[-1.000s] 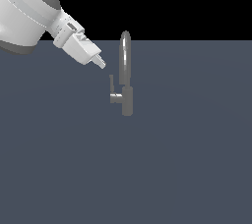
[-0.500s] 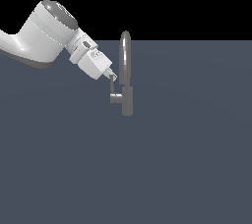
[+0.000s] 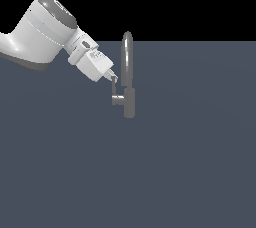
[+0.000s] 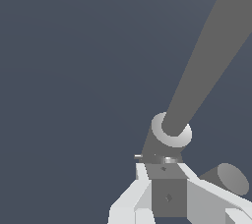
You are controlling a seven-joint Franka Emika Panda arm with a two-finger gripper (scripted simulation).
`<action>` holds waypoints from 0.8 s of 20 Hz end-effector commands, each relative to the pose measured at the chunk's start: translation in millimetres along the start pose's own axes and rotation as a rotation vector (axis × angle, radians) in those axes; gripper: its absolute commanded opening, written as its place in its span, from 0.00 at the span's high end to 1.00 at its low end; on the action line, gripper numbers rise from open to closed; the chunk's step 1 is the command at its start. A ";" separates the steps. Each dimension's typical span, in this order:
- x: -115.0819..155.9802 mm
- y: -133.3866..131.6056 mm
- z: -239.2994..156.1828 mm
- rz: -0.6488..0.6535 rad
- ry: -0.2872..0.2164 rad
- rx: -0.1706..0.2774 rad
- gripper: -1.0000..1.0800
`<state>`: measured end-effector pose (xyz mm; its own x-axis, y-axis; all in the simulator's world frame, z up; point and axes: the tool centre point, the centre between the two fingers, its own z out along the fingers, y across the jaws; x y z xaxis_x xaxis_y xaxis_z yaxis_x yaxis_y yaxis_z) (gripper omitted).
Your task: Turn on the faucet by rotating a designated handle.
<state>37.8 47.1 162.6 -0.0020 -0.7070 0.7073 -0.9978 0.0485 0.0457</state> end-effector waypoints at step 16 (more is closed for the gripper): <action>-1.7 41.4 0.2 0.000 0.001 0.006 1.00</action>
<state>5.6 50.2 169.3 -0.0079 -0.7074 0.7068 -0.9988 0.0402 0.0290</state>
